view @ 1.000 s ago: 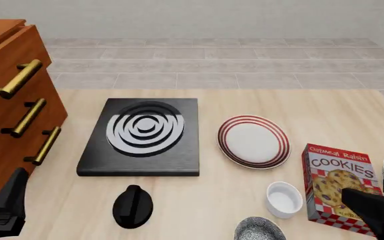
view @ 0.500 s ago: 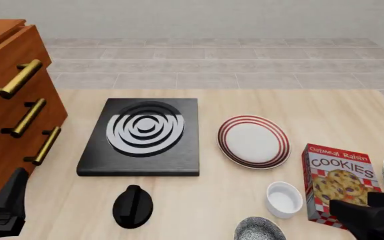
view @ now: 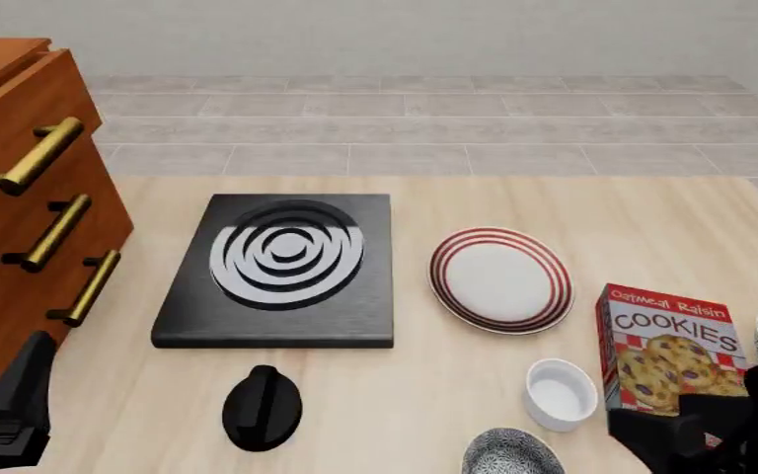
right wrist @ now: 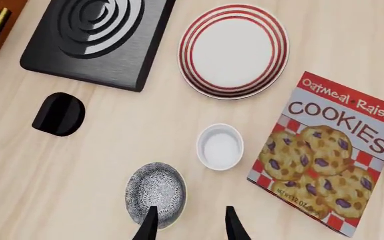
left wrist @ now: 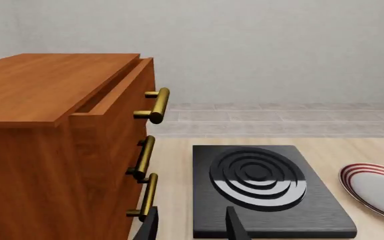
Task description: Pick the akita bowl next to the ramekin and place it on the plate.
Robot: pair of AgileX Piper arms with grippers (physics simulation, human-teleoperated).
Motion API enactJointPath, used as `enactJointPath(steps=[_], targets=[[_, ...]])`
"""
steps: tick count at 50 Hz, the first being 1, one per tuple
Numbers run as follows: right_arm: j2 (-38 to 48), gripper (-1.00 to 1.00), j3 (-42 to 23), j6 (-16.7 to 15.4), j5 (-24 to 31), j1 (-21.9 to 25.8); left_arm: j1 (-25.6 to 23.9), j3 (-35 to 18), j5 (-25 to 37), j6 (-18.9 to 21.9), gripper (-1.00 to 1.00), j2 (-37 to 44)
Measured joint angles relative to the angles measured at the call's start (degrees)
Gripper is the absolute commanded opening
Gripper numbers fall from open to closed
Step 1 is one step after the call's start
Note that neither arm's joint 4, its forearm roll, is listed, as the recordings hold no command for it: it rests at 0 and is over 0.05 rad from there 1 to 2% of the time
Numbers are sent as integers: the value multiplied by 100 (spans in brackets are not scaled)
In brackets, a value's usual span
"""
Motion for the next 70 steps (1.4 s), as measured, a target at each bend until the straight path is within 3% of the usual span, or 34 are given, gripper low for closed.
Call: enactJointPath(steps=[51,70], targets=[[1698,100,699,256,-1467,242,0,0,0,0,100,0],[2003,100,832,504,-1803,532,0,0,0,0,100,0]])
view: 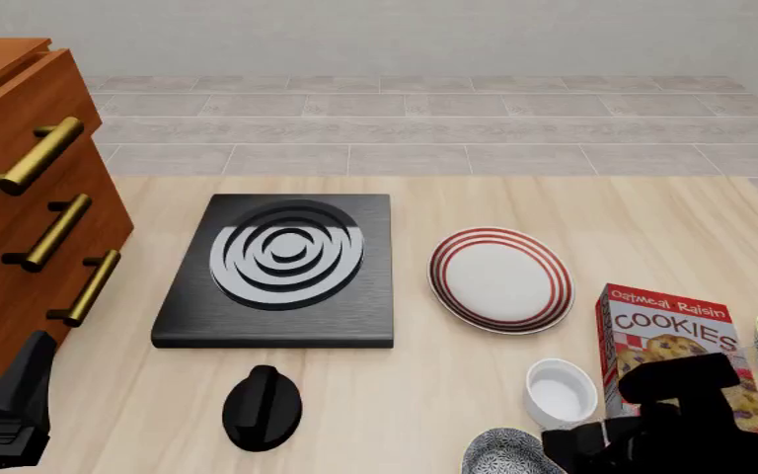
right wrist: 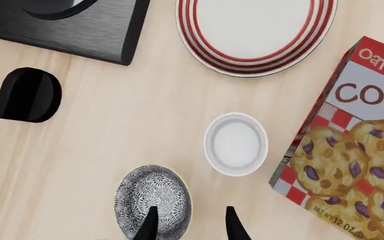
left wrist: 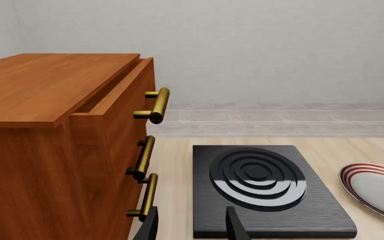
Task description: Pick the akita bowl next to the ramekin and place it on the plate.
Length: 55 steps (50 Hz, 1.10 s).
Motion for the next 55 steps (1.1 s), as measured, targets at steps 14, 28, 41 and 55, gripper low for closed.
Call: enactJointPath(steps=[14,28,41,55], targets=[[118,100,105,114,-202,144,0,0,0,0,100,0],[226,100,265,232,-417,248,0,0,0,0,100,0],[316,100,364,317,-588,338,0,0,0,0,100,0],[410,100,401,363,-722,420,0,0,0,0,100,0]])
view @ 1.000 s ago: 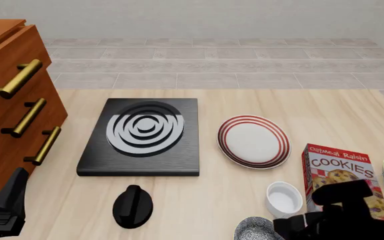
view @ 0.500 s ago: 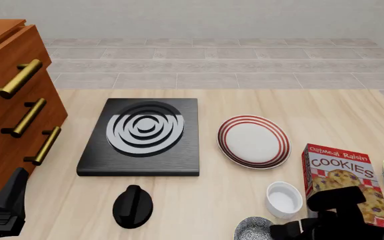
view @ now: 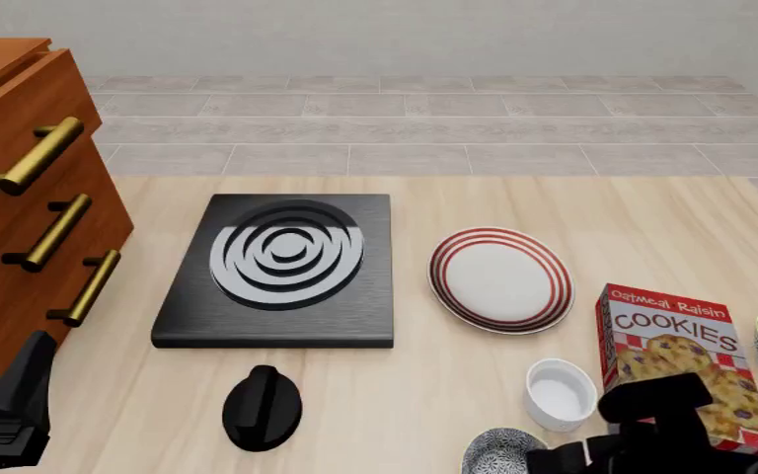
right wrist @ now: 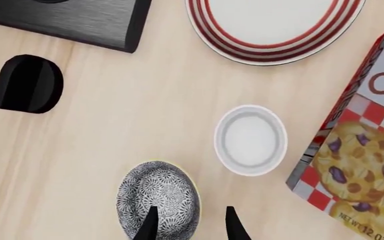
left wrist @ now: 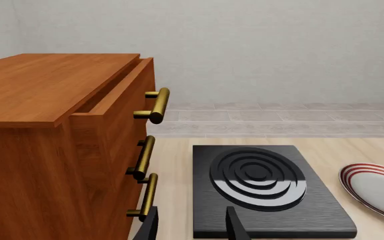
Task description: Pick the akita bowl next to the ramekin and place it on the plate.
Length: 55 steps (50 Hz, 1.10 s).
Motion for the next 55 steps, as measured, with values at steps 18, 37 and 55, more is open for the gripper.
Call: enactJointPath(steps=[18,37,55], targets=[[124,100,62,4,-170,51,0,0,0,0,100,0],[354,100,174,23,-474,85,0,0,0,0,100,0],[603,100,326,39,-816,105,0,0,0,0,100,0]])
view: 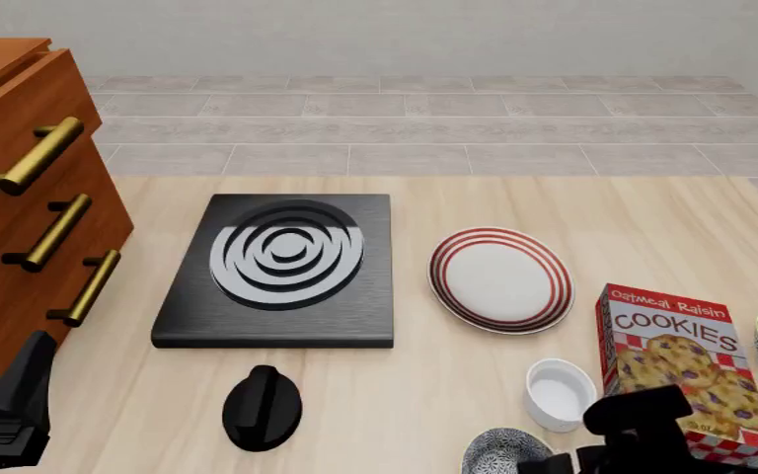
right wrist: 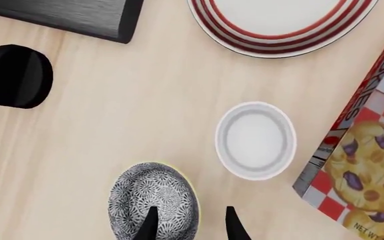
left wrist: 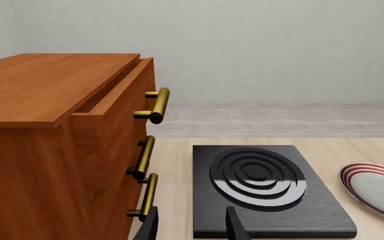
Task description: Pick the akita bowl next to the ramekin and place it on the plate.
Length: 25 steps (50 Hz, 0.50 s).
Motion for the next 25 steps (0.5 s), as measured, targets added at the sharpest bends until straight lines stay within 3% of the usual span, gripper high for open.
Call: enactJointPath(steps=[25], targets=[[252,100,144,38,-341,84,0,0,0,0,100,0]])
